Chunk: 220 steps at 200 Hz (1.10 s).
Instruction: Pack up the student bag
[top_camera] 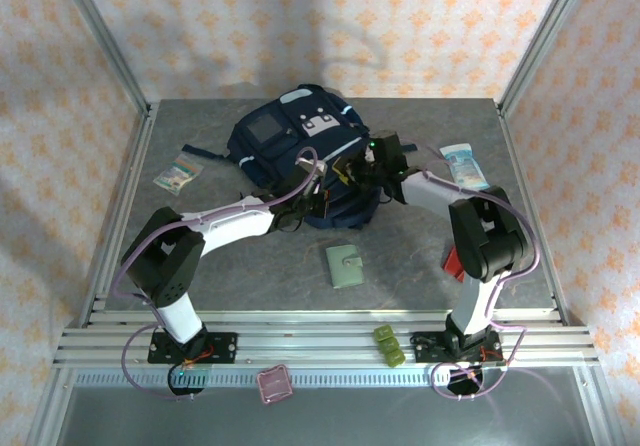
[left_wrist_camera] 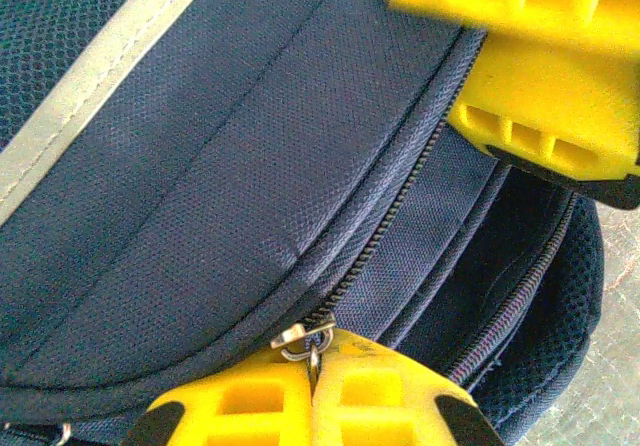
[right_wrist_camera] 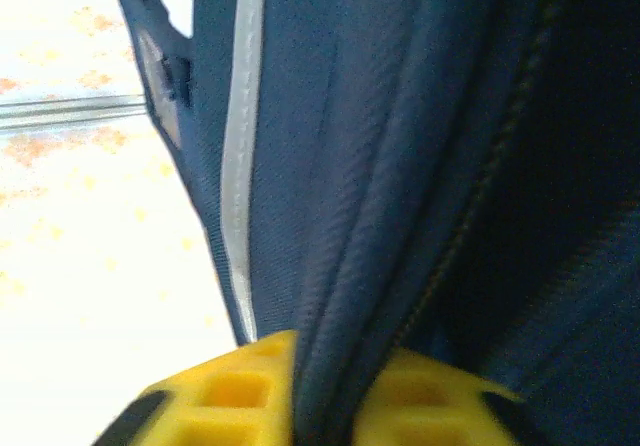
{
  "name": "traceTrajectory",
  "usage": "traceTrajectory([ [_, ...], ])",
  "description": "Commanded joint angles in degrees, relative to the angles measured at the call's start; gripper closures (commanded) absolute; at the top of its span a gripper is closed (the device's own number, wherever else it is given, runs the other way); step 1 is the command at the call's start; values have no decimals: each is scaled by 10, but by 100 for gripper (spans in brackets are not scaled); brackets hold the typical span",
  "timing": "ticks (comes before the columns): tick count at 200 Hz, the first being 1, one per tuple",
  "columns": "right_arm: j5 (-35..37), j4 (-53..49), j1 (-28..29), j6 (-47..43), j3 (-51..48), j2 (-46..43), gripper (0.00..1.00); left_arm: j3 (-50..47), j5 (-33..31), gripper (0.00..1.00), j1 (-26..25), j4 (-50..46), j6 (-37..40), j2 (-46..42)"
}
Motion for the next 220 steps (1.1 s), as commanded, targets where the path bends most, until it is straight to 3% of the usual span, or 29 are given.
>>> traceTrajectory([
  [1,-16,30,5,9,17,14,100,-5,-17,100,1,4,-12,-5],
  [34,-6,16,-1,2,25,15,100,-42,-44,100,19,-8,-16,-36],
  [87,10,19,-21,7,9,-8,100,-117,-82,100,133,-24,-10,-105],
  [96,11,18,-23,7,10,-9,100,-122,-101,87,149,-28,-12,-113],
  [110,5,22,-23,9,14,-6,100,-123,-117,78,165,-35,-16,-116],
  [133,-2,20,-20,7,26,-1,100,-113,-91,64,160,-35,-9,-112],
  [160,-15,15,-17,-3,47,-2,100,-111,-95,57,120,-19,9,-135],
  [173,-21,11,-14,-11,58,-4,85,-112,-94,53,96,-5,23,-151],
  [186,-23,2,-12,-19,68,-8,76,-112,-91,49,75,11,38,-162],
  [220,-34,17,-10,-25,70,-27,70,-91,-66,44,37,38,85,-156],
])
